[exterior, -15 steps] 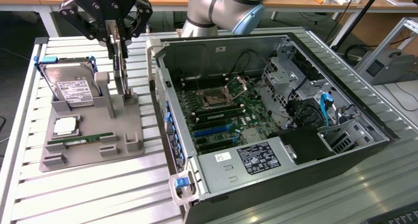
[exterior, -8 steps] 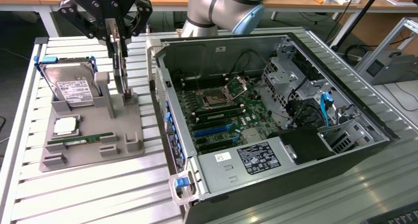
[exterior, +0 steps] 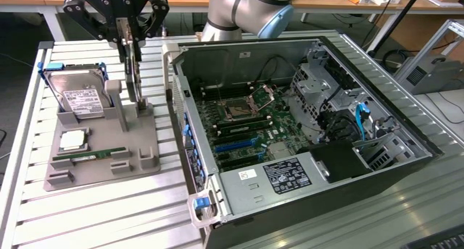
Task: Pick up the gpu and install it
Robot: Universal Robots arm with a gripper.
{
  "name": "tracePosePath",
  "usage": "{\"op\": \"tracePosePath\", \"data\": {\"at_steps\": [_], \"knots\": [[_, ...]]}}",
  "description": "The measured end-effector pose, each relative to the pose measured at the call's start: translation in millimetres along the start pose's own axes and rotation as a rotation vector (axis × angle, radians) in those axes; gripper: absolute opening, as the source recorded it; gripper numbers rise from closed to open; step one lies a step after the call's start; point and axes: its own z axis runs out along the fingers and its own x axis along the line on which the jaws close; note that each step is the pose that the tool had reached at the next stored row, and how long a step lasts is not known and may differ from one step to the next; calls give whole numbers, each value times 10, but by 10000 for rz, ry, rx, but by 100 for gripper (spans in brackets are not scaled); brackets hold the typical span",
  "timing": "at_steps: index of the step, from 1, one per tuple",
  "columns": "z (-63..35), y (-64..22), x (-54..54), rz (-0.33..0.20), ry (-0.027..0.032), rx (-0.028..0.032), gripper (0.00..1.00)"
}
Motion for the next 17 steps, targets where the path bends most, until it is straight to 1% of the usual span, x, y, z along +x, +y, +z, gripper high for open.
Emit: {"op": "tracePosePath", "data": {"at_steps": [17], "knots": [[-76, 0, -2, 0, 0, 0, 27]]}}
